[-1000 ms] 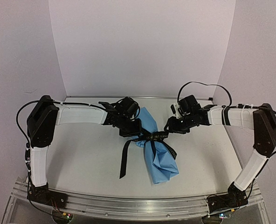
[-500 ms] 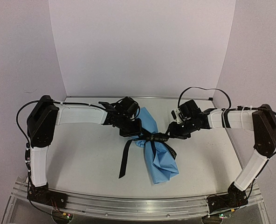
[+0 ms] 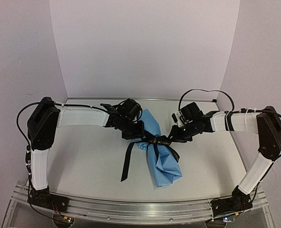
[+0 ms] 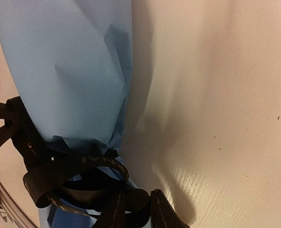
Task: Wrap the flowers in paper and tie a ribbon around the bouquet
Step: Tie the half-tied ribbon around the folded bouquet, then adjust the folded bouquet at the center of the board, then tie the half-tied ribbon around the folded bouquet.
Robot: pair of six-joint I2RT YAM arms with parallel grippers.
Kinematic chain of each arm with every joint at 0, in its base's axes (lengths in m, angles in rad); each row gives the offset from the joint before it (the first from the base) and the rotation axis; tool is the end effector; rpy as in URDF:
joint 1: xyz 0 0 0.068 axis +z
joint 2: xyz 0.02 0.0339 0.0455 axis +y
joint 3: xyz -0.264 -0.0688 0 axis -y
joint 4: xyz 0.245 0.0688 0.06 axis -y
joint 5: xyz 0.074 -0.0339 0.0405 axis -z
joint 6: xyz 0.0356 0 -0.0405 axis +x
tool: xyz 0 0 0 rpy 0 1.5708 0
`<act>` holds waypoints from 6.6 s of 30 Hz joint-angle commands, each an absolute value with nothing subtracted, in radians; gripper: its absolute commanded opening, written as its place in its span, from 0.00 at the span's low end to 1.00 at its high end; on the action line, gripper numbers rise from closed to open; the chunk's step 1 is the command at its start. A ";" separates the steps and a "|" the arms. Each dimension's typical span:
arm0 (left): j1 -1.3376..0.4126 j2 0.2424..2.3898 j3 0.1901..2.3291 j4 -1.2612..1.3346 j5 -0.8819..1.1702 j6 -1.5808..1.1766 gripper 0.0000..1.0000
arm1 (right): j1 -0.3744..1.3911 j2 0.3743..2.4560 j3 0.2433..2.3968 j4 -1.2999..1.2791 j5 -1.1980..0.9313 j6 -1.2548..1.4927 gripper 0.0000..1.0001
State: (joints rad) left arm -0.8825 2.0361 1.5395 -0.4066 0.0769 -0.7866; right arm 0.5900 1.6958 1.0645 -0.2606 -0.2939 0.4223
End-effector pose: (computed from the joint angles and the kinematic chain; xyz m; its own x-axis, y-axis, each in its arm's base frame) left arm 0.2839 -0.3495 0.1995 -0.9189 0.0060 -0.3945 0.2120 0.8507 -0.4809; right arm 0.2884 0.2055 0.1952 -0.8701 -0.1105 -0.4804 -0.3585 0.8106 0.4630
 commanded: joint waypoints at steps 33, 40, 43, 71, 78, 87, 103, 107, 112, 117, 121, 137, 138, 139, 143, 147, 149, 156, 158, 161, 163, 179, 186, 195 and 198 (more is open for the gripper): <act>-0.854 1.905 1.365 -0.330 0.036 -0.847 0.00 | 0.615 1.538 0.982 -0.302 0.116 0.546 0.00; -0.853 1.887 1.340 -0.326 0.033 -0.853 0.00 | 0.638 1.532 0.967 -0.296 0.151 0.570 0.00; -0.853 1.876 1.323 -0.323 0.028 -0.857 0.00 | 0.652 1.534 0.960 -0.296 0.179 0.580 0.00; -0.838 1.848 1.295 -0.288 0.073 -0.814 0.00 | 0.848 1.646 0.955 -0.223 0.103 0.824 0.00; -0.833 1.837 1.278 -0.283 0.084 -0.805 0.00 | 0.922 1.669 0.999 -0.228 0.083 0.889 0.00; -0.814 1.786 1.226 -0.281 0.084 -0.793 0.00 | 1.009 1.683 1.058 -0.241 0.136 0.954 0.00; -0.808 1.776 1.217 -0.276 0.103 -0.775 0.00 | 1.000 1.576 1.072 -0.373 0.169 0.679 0.47; -0.808 1.782 1.225 -0.281 0.106 -0.773 0.00 | 0.992 1.578 1.093 -0.386 0.154 0.539 0.51; -0.808 1.790 1.239 -0.290 0.111 -0.769 0.00 | 0.985 1.568 1.100 -0.391 0.150 0.461 0.54; -0.808 1.795 1.243 -0.293 0.114 -0.769 0.00 | 0.906 1.575 1.075 -0.391 0.116 0.426 0.55; -0.808 1.795 1.239 -0.291 0.115 -0.769 0.00 | 0.887 1.605 1.084 -0.355 0.026 0.362 0.53; -0.808 1.791 1.229 -0.282 0.121 -0.770 0.00 | 0.836 1.719 1.142 -0.311 -0.060 0.299 0.44; -0.808 1.790 1.228 -0.282 0.121 -0.770 0.00 | 0.836 1.722 1.148 -0.311 -0.060 0.298 0.44; -0.808 1.790 1.227 -0.282 0.121 -0.770 0.00 | 0.834 1.726 1.152 -0.311 -0.060 0.296 0.44; -0.808 1.789 1.225 -0.283 0.121 -0.769 0.00 | 0.833 1.735 1.163 -0.312 -0.060 0.297 0.39; -0.808 1.787 1.224 -0.288 0.123 -0.767 0.00 | 0.834 1.733 1.155 -0.313 -0.034 0.314 0.22; -0.808 1.781 1.219 -0.291 0.122 -0.767 0.00 | 0.834 1.729 1.149 -0.317 -0.016 0.329 0.09; -0.808 1.758 1.197 -0.303 0.110 -0.765 0.00 | 0.823 1.685 1.105 -0.353 0.078 0.436 0.00; -0.807 1.750 1.187 -0.307 0.103 -0.767 0.00 | 0.824 1.667 1.091 -0.363 0.098 0.470 0.00; -0.806 1.735 1.168 -0.307 0.096 -0.773 0.00 | 0.823 1.642 1.076 -0.376 0.123 0.518 0.00; -0.803 1.724 1.156 -0.306 0.094 -0.779 0.00 | 0.823 1.634 1.073 -0.389 0.134 0.544 0.00; -0.794 1.700 1.127 -0.290 0.094 -0.791 0.00 | 0.839 1.597 1.041 -0.443 0.199 0.743 0.00; -0.789 1.702 1.126 -0.281 0.103 -0.789 0.00 | 0.888 1.584 0.960 -0.420 0.216 0.906 0.00; -0.786 1.707 1.120 -0.266 0.111 -0.789 0.00 | 0.972 1.664 1.034 -0.338 0.128 0.950 0.00; -0.783 1.701 1.113 -0.264 0.111 -0.788 0.00 | 0.993 1.694 1.102 -0.328 0.101 0.953 0.00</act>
State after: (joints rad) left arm -0.7907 1.7355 1.1297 -0.2942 0.1108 -0.7853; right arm 0.9636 1.6575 0.9970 -0.3756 0.1369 0.9263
